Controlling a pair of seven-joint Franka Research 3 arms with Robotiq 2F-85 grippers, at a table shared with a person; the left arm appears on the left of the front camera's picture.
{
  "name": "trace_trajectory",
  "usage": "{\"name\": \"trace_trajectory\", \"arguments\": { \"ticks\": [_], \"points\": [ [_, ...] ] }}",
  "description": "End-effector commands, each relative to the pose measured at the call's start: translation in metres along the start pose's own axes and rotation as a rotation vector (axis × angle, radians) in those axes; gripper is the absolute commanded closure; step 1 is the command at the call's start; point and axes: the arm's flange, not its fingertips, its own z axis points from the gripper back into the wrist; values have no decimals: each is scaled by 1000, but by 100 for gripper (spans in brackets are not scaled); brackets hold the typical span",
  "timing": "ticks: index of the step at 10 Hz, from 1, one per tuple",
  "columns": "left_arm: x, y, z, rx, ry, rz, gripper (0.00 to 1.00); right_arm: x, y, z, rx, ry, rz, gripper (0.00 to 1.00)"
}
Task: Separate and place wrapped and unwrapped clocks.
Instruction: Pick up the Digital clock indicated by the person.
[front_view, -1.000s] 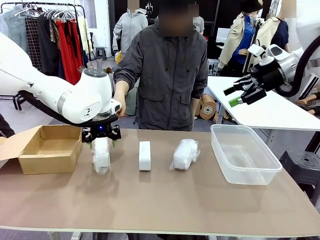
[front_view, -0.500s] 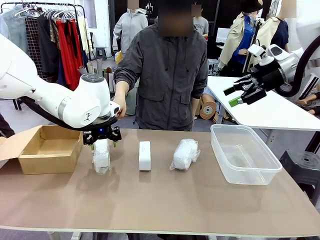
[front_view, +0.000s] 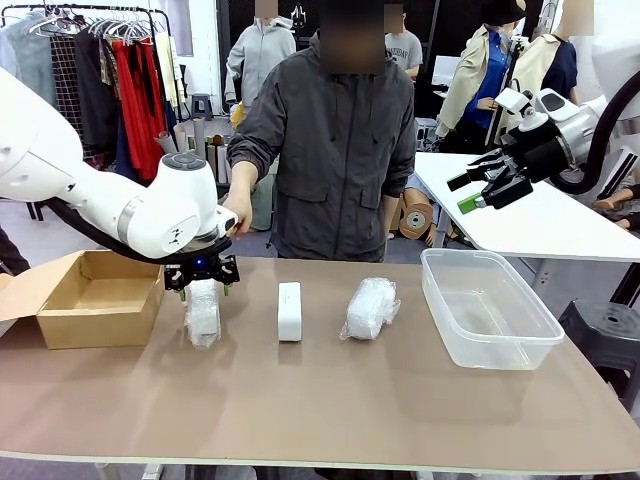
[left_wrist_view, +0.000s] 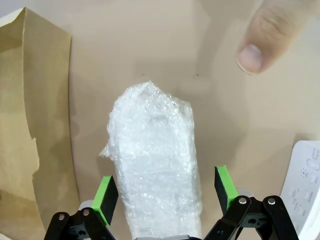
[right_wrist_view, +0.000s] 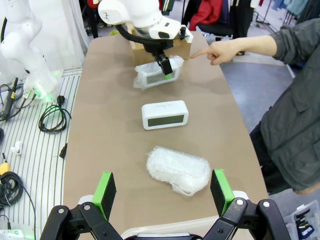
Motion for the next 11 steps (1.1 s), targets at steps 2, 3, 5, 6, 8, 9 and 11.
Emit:
{"name": "trace_trajectory", "arguments": {
  "ticks": [2, 3, 5, 6, 8, 9, 11],
  "points": [
    [7, -2, -1, 19, 8, -15, 40, 1, 2, 0, 0, -1, 1, 0],
    [7, -2, -1, 20, 8, -9, 60, 1, 2, 0, 0, -1, 1, 0],
    [7, -1, 0, 22, 13, -9, 100, 1, 2, 0, 0, -1, 1, 0],
    [7, -1, 1, 24, 14, -11, 100, 1, 2, 0, 0, -1, 1, 0],
    [1, 3, 12, 32, 54, -6, 100, 1, 2, 0, 0, -1, 1, 0],
    [-2, 5, 21, 29, 64, -27, 100, 1, 2, 0, 0, -1, 1, 0],
    [-9, 7, 50, 32, 104, -102, 100, 1, 2, 0, 0, -1, 1, 0]
  ]
}}
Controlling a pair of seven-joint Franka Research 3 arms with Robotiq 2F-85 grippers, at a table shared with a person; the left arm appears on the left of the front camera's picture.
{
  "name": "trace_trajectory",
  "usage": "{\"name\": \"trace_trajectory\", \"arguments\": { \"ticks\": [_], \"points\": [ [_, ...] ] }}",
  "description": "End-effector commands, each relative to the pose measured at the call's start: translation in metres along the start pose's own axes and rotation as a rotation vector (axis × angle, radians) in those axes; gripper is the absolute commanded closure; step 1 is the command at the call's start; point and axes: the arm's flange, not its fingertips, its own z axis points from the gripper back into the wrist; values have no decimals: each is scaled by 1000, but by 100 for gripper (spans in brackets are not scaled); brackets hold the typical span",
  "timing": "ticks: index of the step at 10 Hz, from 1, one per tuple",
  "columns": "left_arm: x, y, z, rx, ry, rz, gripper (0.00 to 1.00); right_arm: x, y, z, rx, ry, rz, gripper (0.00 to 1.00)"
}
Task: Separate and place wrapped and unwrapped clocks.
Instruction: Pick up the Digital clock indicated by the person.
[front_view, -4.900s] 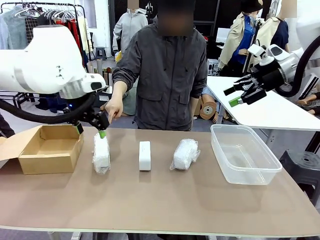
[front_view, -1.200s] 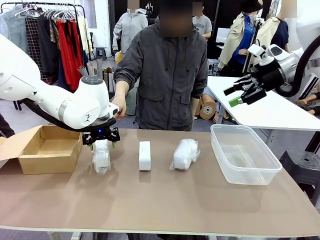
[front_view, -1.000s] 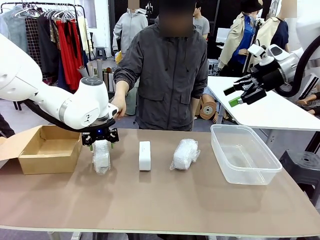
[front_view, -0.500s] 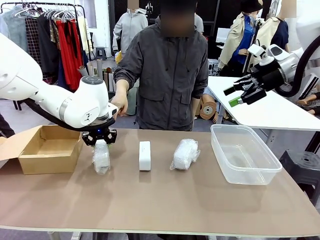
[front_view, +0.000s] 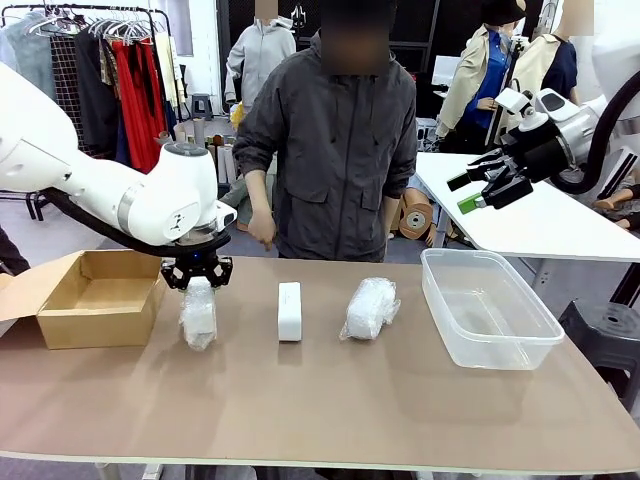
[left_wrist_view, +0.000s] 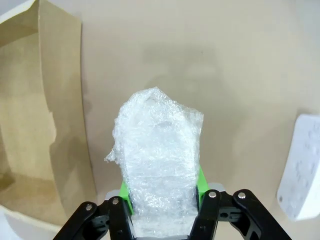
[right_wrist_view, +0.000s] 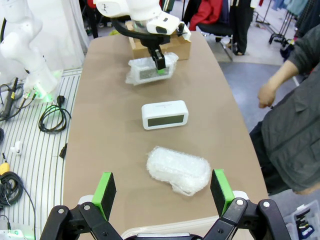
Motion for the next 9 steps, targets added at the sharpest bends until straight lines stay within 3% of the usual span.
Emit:
{"name": "trace_trajectory", "arguments": {
  "ticks": [1, 3, 5, 9],
  "points": [
    [-13, 5, 39, -16, 16, -80, 100, 1, 2, 0, 0, -1, 1, 0],
    [-21, 5, 77, -28, -15, -156, 100, 1, 2, 0, 0, -1, 1, 0],
    [-26, 13, 134, -88, 16, -243, 100, 1, 2, 0, 0, -1, 1, 0],
    [-24, 12, 225, -135, -23, -276, 100, 1, 2, 0, 0, -1, 1, 0]
  ]
}}
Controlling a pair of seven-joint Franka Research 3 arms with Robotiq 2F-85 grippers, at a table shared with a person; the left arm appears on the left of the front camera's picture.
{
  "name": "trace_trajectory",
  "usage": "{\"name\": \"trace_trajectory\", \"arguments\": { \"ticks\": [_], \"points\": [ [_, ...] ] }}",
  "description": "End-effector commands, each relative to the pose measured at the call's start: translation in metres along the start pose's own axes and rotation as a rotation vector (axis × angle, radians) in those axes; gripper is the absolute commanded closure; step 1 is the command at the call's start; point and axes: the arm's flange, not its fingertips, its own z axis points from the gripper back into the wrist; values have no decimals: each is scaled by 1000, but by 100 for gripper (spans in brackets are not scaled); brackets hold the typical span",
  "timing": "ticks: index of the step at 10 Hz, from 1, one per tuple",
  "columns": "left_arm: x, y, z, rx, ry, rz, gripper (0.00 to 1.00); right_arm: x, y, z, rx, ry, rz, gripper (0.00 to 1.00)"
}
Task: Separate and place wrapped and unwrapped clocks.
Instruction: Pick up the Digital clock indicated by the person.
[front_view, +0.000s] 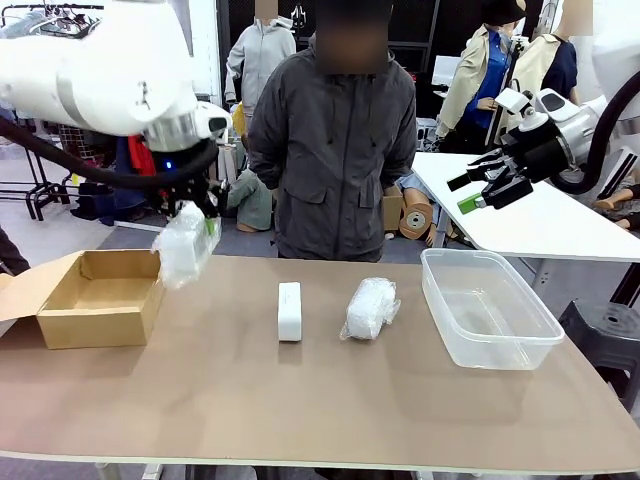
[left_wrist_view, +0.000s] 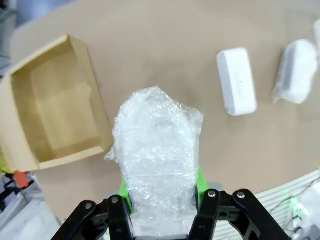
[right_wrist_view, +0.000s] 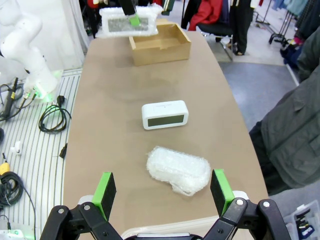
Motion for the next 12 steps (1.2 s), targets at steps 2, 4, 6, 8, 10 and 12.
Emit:
{"name": "trace_trajectory", "arguments": {
  "ticks": [2, 4, 6, 8, 10, 12],
  "points": [
    [12, -9, 44, -25, -35, -38, 100, 1, 2, 0, 0, -1, 2, 0],
    [20, -15, 80, -34, -84, -58, 100, 1, 2, 0, 0, -1, 2, 0],
    [27, -18, 107, -36, -106, -83, 100, 1, 2, 0, 0, -1, 2, 0],
    [27, -21, 113, -31, -117, -80, 100, 1, 2, 0, 0, -1, 2, 0],
    [24, -23, 113, -34, -124, -64, 100, 1, 2, 0, 0, -1, 2, 0],
    [24, -23, 113, -34, -124, -64, 100, 1, 2, 0, 0, -1, 2, 0]
  ]
}}
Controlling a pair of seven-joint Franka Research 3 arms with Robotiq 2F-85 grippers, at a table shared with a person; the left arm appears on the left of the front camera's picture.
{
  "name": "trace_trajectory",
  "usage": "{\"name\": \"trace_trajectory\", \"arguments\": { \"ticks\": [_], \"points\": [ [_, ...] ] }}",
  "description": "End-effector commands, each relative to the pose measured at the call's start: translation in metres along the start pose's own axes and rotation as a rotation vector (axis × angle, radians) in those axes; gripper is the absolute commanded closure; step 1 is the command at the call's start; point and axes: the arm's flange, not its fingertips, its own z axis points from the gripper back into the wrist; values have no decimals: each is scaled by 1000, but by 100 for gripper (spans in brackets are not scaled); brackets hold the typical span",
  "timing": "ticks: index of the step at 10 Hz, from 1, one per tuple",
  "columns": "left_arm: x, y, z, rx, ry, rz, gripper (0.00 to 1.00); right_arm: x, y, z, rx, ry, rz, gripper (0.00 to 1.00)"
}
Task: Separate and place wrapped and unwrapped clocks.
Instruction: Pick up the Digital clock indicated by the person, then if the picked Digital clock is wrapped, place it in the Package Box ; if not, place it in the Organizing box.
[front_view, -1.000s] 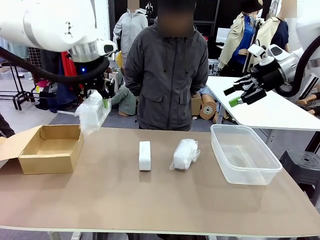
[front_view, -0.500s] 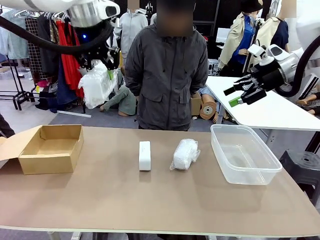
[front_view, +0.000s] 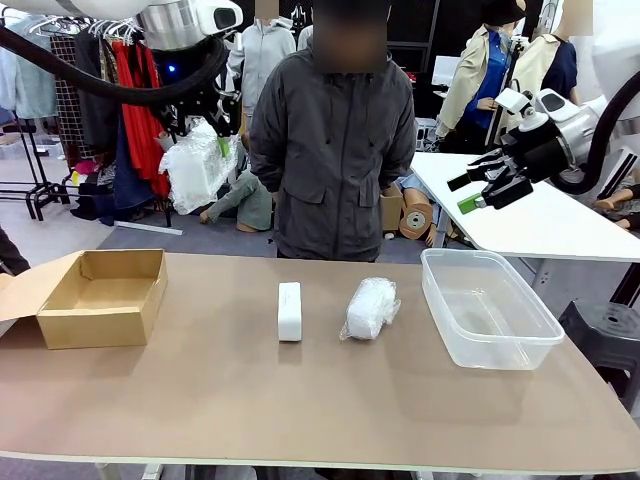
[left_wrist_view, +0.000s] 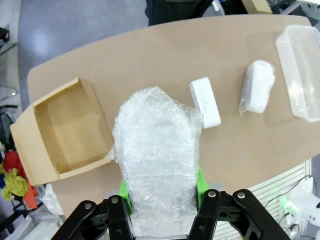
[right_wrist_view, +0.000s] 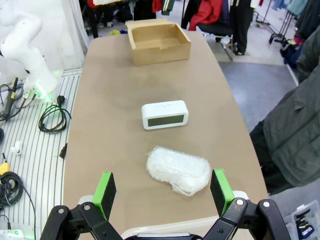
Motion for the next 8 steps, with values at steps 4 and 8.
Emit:
{"name": "trace_trajectory", "arguments": {
  "ticks": [4, 8],
  "points": [
    [-2, 2, 4, 1, -7, 7, 100, 1, 2, 0, 0, -1, 2, 0],
    [-2, 2, 4, 1, -7, 7, 100, 1, 2, 0, 0, -1, 2, 0]
  ]
}}
